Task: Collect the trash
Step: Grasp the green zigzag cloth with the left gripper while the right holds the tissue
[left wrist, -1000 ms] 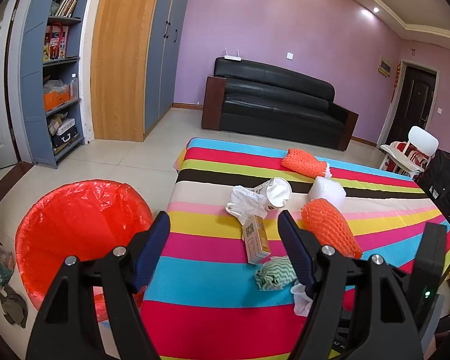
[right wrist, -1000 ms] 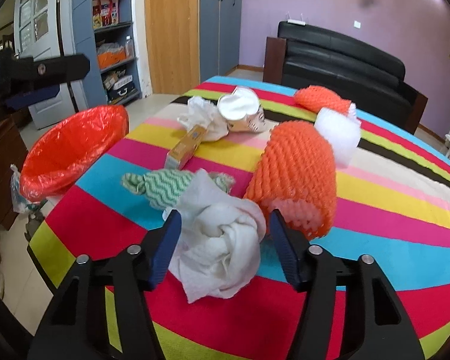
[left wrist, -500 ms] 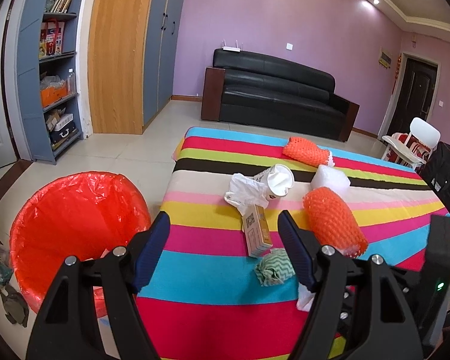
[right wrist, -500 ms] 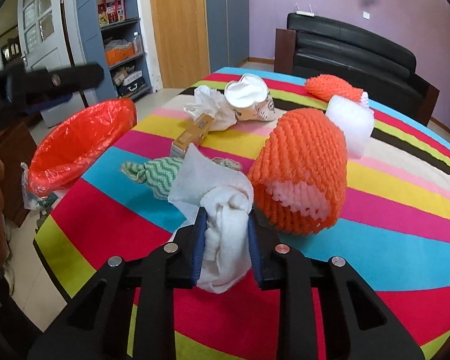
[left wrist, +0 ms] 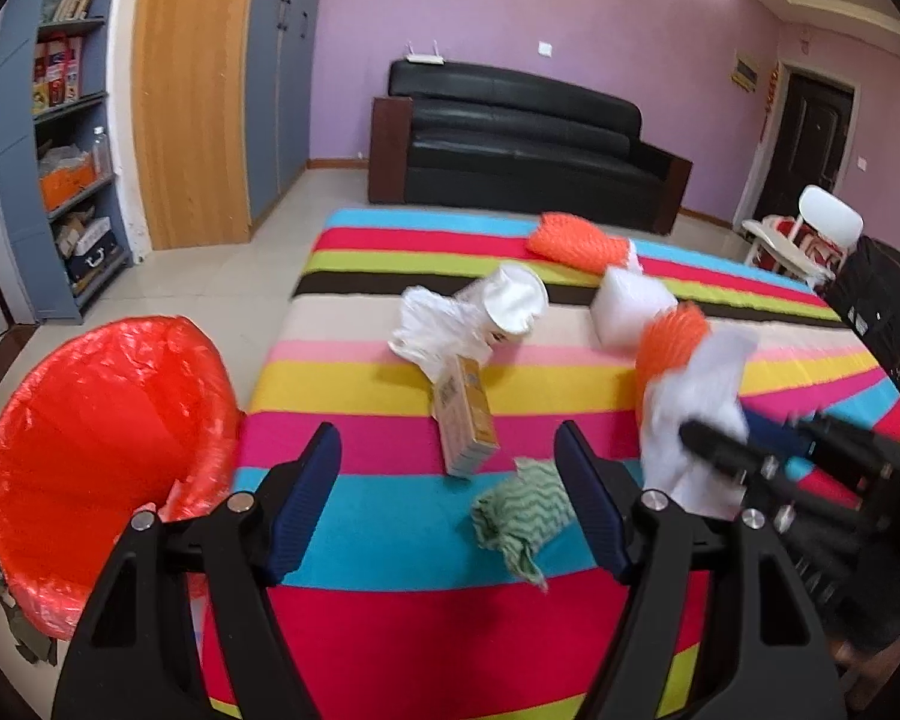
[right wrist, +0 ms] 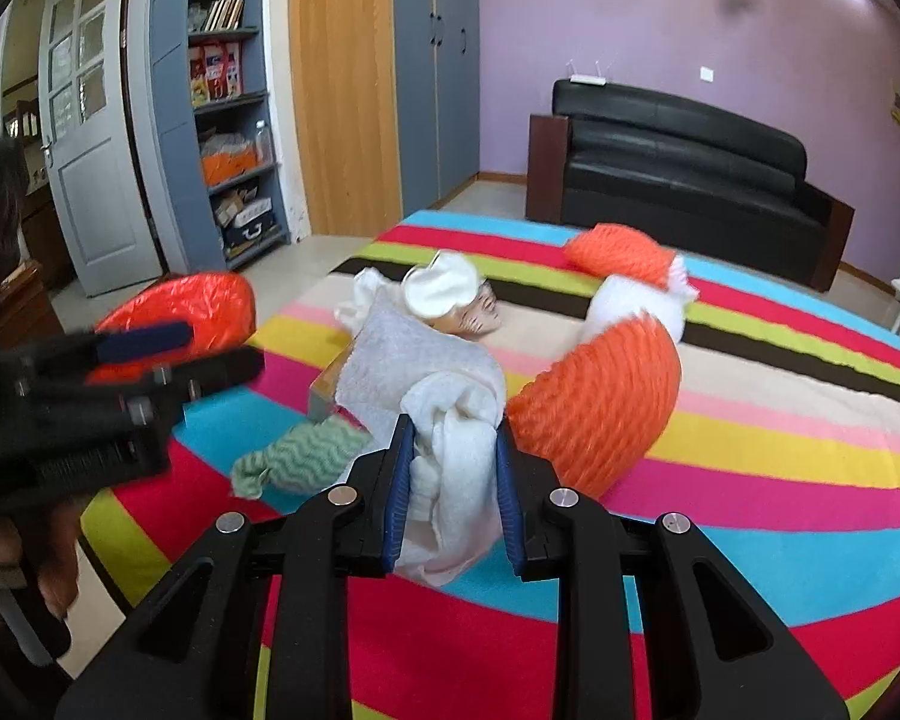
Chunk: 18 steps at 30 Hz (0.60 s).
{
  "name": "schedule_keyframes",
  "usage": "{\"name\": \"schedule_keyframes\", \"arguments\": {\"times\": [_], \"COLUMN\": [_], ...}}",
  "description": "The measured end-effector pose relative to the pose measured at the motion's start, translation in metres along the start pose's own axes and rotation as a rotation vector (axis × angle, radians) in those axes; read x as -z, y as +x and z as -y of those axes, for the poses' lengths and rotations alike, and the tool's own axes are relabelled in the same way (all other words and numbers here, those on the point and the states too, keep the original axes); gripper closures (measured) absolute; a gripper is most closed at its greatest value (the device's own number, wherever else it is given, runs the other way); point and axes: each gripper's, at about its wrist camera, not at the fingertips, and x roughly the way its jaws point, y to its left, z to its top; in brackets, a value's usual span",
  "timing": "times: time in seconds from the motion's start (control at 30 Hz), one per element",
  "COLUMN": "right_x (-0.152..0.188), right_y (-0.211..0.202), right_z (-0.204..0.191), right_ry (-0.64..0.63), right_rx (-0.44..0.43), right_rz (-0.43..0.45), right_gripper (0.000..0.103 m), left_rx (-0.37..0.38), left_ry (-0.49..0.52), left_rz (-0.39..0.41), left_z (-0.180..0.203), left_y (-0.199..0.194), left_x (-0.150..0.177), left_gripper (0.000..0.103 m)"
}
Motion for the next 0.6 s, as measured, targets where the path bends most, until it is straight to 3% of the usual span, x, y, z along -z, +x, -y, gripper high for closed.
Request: {"name": "schedule_keyframes", "arguments": {"times": [0.37,0.53,0.6], "right_x": [-0.014,-0.016,-0.016], "right_y": [-0.010,-0.010,-0.010], "right_z": [0.017,0.019,0.018], "right_ry": [0.013,0.023,0.024], "right_rx": [0.036,0.036,0.034], "right_rz": [0.067,0.074,0.076], "right_gripper": [0.078,0.077,0.077], "left_rx": [0.035,0.043,0.044], "left_ry": [0.032,0.058,0.068], "left_rz": [-0.085,-0.148,-0.166], "left_z": [0.014,0.023,0.026], "left_y": [0.024,0.039,0.045], "left_x": [0.013,0.020,0.022], "left_gripper": [0.038,0.049,0.058]}}
